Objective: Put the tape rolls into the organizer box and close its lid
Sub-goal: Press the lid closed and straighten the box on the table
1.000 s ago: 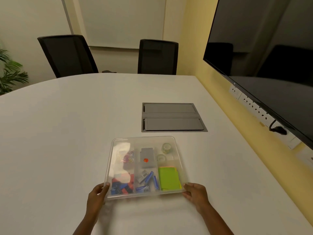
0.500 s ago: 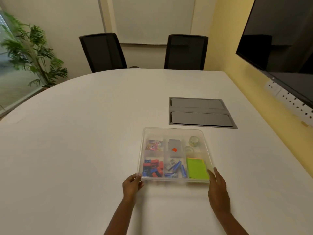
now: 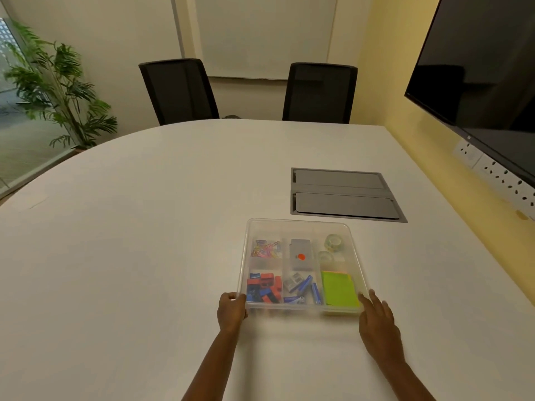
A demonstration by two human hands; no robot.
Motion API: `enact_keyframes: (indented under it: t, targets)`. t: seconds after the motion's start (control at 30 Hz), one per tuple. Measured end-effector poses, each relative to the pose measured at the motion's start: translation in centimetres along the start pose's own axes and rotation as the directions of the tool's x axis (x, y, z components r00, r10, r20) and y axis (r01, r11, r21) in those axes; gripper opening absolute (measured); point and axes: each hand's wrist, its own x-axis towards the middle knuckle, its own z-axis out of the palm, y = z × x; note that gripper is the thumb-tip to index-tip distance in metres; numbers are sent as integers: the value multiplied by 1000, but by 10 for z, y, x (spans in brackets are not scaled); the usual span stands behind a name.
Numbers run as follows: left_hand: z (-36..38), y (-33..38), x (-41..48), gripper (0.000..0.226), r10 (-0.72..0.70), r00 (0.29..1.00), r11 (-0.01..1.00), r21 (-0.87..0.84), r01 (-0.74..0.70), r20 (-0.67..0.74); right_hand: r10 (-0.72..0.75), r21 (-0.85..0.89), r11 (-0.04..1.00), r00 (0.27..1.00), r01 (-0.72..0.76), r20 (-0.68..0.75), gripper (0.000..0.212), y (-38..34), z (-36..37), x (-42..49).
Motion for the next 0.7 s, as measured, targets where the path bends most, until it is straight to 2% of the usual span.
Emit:
enact_keyframes:
  t: [0.07,0.17,0.33,0.47,0.7]
  targets:
    - [1,1,4,25,55,998,994,100,-53,-17,-3,26,1000,1000,3,4,40,-1,-6,7]
    - [2,7,15,25,111,994,973,202,-107,-9,-54,-24,998,998,54,10,37,-3,-12,20]
    - [9,33,39,29,145,989,947,288,-140,1,-94,-9,996,995,94,38,38,-19,-15,55]
    - [19,58,64,29,140,990,953,274,-131,-12,-112,4,994,992,112,59,39,-30,-18,91]
    - [44,104,116,29,108,993,978,173,-116,50,-150,35,988,988,149,25,38,-35,-4,130]
